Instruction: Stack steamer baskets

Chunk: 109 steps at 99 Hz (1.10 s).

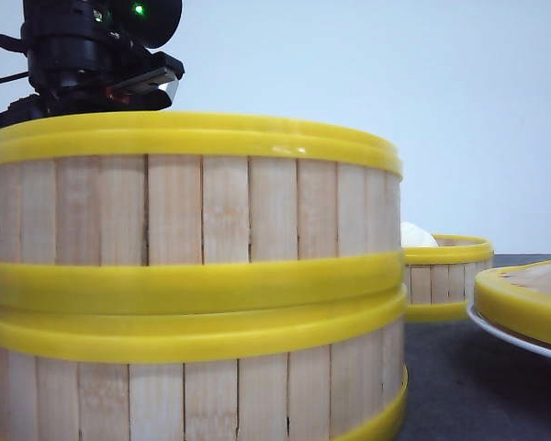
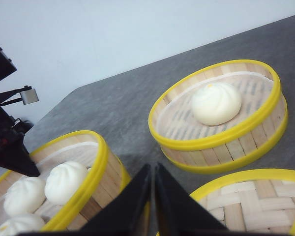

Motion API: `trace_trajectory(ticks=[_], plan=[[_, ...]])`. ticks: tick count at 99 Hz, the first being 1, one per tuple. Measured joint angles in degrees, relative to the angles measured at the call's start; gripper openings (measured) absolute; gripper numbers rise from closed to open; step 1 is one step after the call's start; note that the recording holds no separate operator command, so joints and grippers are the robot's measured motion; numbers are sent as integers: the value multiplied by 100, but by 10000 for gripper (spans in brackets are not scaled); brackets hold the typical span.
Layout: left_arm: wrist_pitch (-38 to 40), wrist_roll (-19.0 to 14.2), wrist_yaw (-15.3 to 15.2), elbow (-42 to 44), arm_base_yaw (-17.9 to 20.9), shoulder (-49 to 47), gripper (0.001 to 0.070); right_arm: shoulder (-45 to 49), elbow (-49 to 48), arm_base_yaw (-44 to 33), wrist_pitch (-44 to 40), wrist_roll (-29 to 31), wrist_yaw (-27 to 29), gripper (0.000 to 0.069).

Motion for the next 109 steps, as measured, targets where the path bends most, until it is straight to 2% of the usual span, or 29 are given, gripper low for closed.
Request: trace_trajectory(ticks=[13, 28, 40, 49, 64, 74, 86, 97, 102, 109], plan=[[-11, -13, -4, 0, 2, 0, 275, 0, 0, 0, 0, 0, 0, 10], [-2, -79, -4, 0, 2, 0, 426, 0, 0, 0, 0, 0, 0, 10], [114, -122, -4, 0, 2, -76, 598, 0, 0, 0, 0, 0, 0, 10], [354, -131, -2, 0, 13, -378, 662, 0, 0, 0, 0, 0, 0, 10], [839, -195, 44, 0, 96, -1296, 680, 0, 0, 0, 87, 2, 0, 10], [1248, -243, 31, 0, 144, -2039, 660, 0, 37, 0, 306, 61, 57, 10], [1862, -275, -334, 0, 149, -3112, 546, 188, 446, 0, 431, 304, 671, 10], [2212, -280, -734, 35, 149, -4083, 485, 1117, 1377, 0, 435, 297, 1147, 15], [2256, -278, -979, 48, 149, -4457, 476, 1759, 1921, 0, 245, 160, 1213, 63], [2232, -273, -1303, 55, 149, -4863, 472, 2817, 2806, 0, -310, -90, 1250, 210]])
